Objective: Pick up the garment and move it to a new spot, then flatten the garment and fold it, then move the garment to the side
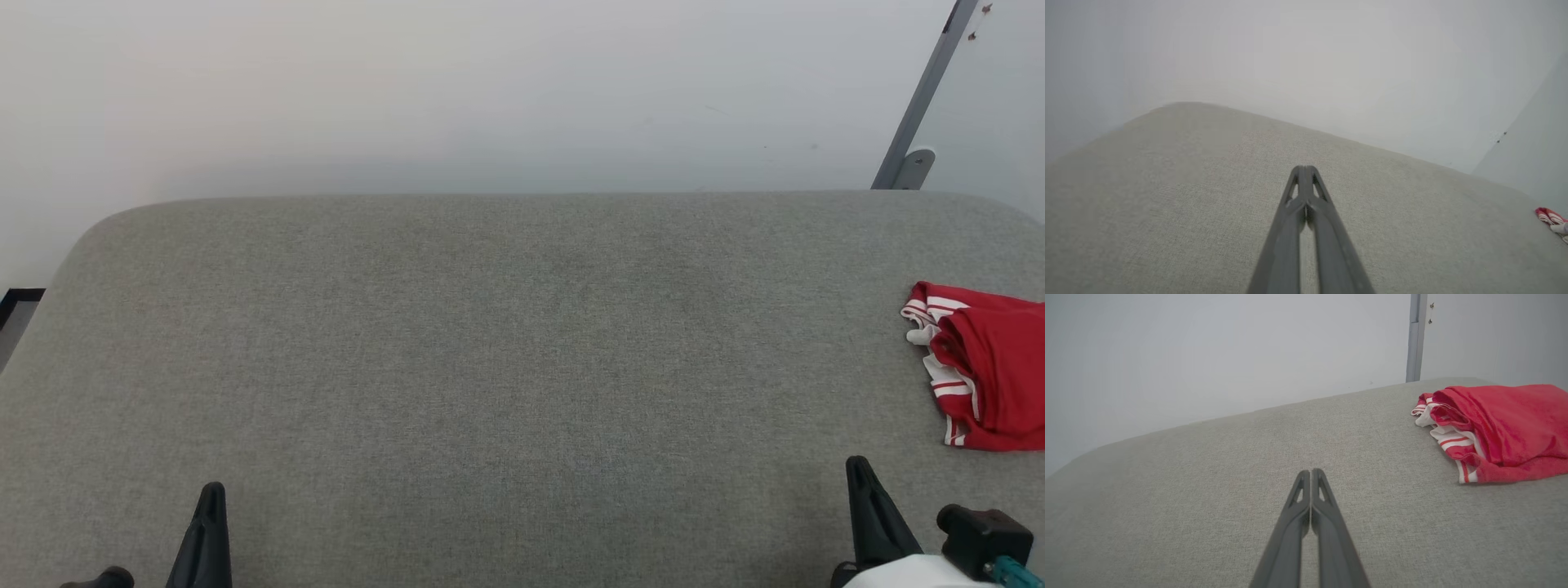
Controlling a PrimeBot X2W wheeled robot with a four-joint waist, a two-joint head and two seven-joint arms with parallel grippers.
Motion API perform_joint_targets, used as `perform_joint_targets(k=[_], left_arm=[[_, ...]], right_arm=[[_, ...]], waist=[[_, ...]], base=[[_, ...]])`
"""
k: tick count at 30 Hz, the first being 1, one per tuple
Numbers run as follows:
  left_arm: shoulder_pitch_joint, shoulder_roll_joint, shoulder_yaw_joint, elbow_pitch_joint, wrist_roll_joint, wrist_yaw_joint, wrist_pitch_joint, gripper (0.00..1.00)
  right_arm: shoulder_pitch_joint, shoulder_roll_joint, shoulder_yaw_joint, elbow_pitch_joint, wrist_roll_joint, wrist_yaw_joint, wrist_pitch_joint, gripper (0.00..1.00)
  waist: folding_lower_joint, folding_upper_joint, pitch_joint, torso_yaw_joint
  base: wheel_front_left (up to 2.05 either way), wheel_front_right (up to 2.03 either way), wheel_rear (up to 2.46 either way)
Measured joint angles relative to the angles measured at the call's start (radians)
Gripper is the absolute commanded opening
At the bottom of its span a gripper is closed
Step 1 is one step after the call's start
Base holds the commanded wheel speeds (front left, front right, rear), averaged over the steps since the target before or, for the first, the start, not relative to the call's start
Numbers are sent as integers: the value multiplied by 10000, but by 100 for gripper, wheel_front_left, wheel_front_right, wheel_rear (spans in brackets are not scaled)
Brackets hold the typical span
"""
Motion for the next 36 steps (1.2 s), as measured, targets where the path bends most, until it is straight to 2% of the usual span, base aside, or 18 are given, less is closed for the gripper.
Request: perform_joint_targets(k=[15,36], left_arm=[[-553,-171,27,407,-2376,0,662,0],[-1237,-324,111,790,-4913,0,1373,0]], right_arm=[[-297,-4,-15,8,2642,-2,579,0],[-757,-8,-58,27,5534,-2,1212,0]], waist=[[0,0,39,-39],[0,0,91,-90]], base=[[0,0,0],[0,0,0]])
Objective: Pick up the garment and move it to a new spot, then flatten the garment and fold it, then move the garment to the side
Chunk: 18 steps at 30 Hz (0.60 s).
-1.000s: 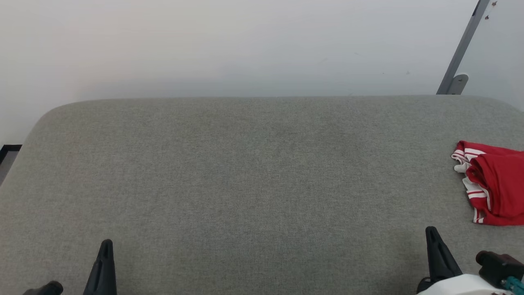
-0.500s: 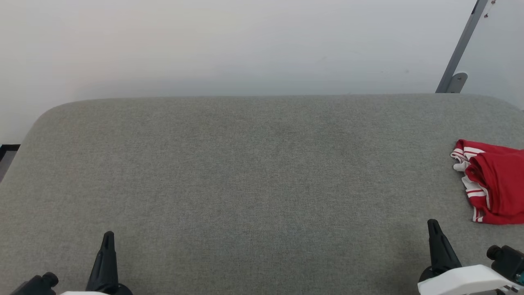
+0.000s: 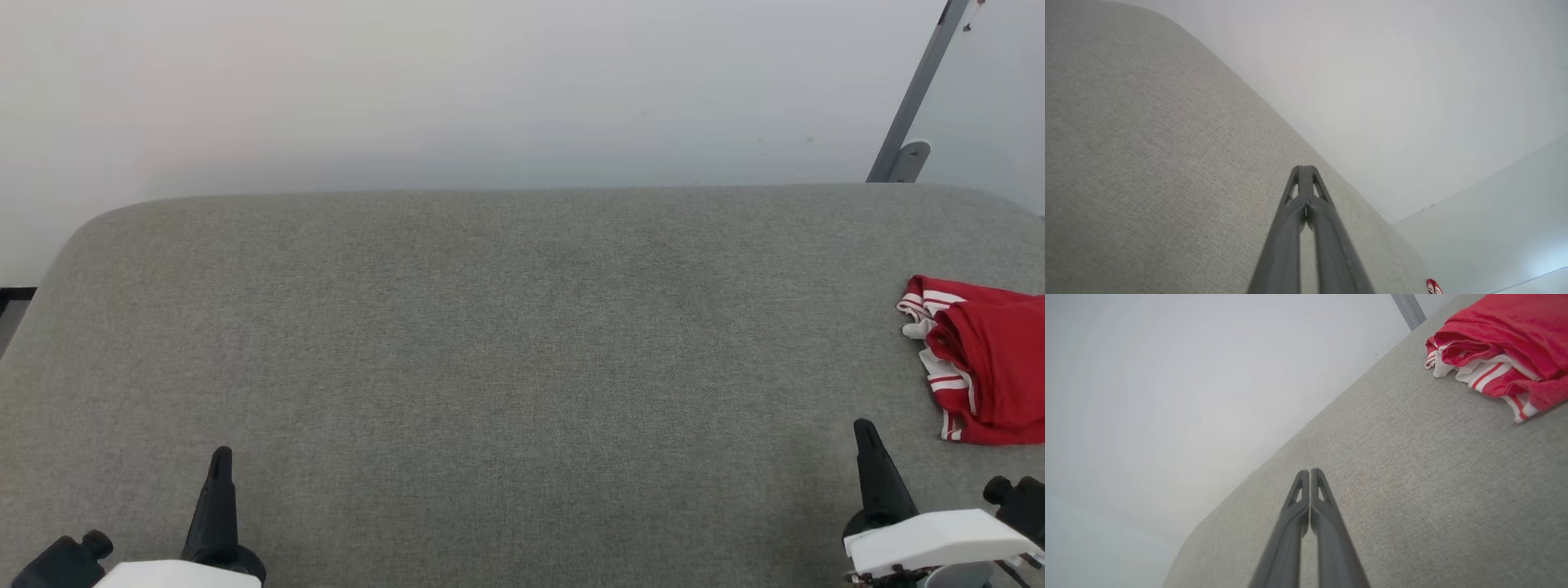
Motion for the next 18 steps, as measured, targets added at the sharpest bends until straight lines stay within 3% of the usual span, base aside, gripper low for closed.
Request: perform_joint_targets(k=[18], left_arm=[[-476,-176,77,295,-1854,0,577,0]], right_arm=[[-290,-10,-31,23,2134,0,460,0]], waist=[[0,1,47,-47]], base=[[0,0,0]])
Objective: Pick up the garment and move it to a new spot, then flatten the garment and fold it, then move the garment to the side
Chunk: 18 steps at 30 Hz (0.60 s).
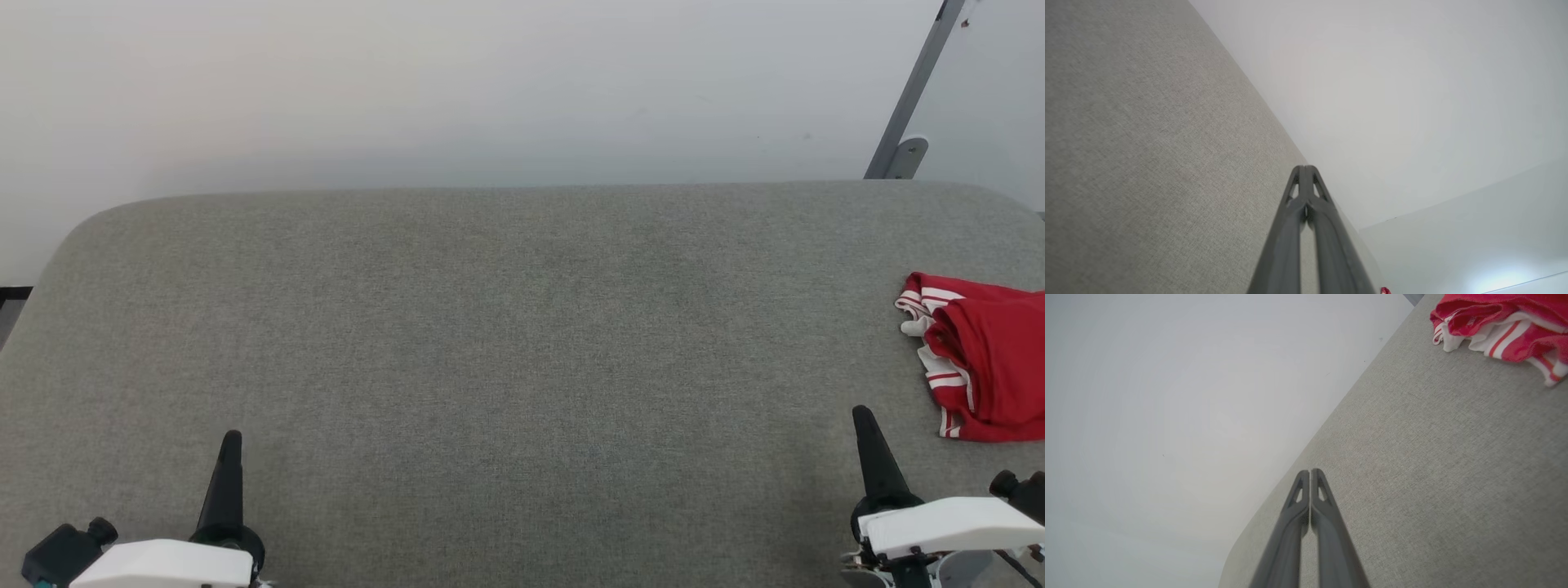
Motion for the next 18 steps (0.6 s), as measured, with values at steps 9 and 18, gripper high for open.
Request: perform_joint_targets(k=[9,18], left_arm=[[-239,-65,42,138,-769,0,230,0],[-450,-127,82,249,-1547,0,472,0]], right_arm=[[-178,-6,-13,10,941,0,228,0],[-309,-10,-27,23,1802,0,418,0]], waist=[[0,0,23,-23],[0,0,46,-46]], base=[[0,0,0],[0,0,0]])
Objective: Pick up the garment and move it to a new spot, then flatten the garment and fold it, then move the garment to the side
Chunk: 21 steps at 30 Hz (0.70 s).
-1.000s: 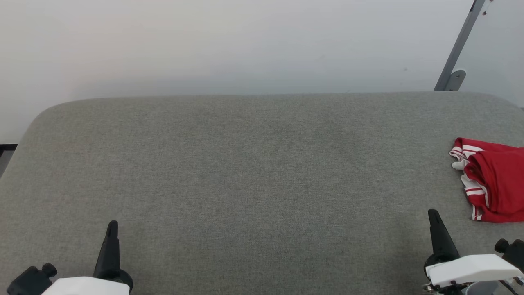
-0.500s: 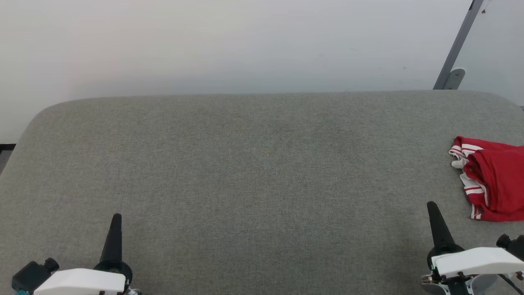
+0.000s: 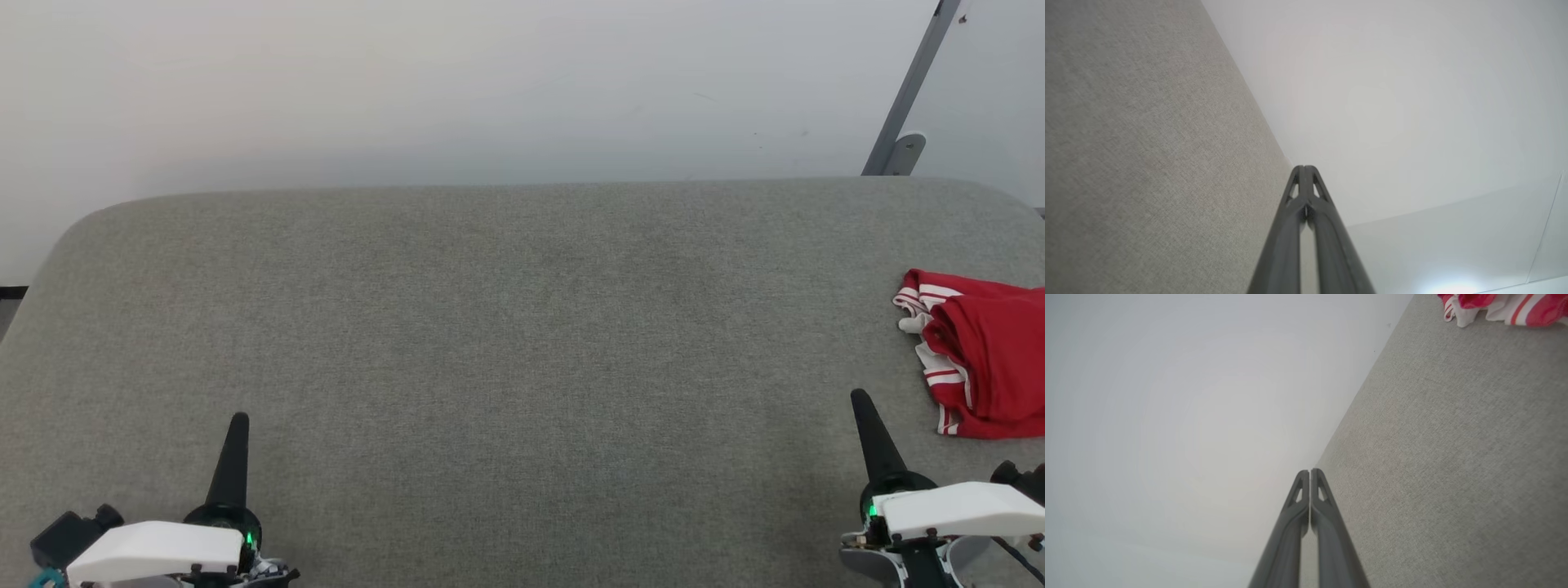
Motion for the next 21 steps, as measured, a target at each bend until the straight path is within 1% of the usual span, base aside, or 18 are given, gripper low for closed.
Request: perform_joint_targets(k=[7,8,21], left_arm=[[-128,-48,31,98,-497,0,174,0],[-179,-65,38,123,-719,0,199,0],[-466,-165,102,261,-1599,0,499,0]], right_arm=[[-80,-4,-12,6,633,0,127,0],[-95,-6,-15,6,788,0,176,0],[-279,-12,-33,23,1858,0,412,0]], waist=[[0,0,18,-18],[0,0,23,-23],[0,0,57,-57]], base=[[0,0,0],[0,0,0],[0,0,0]])
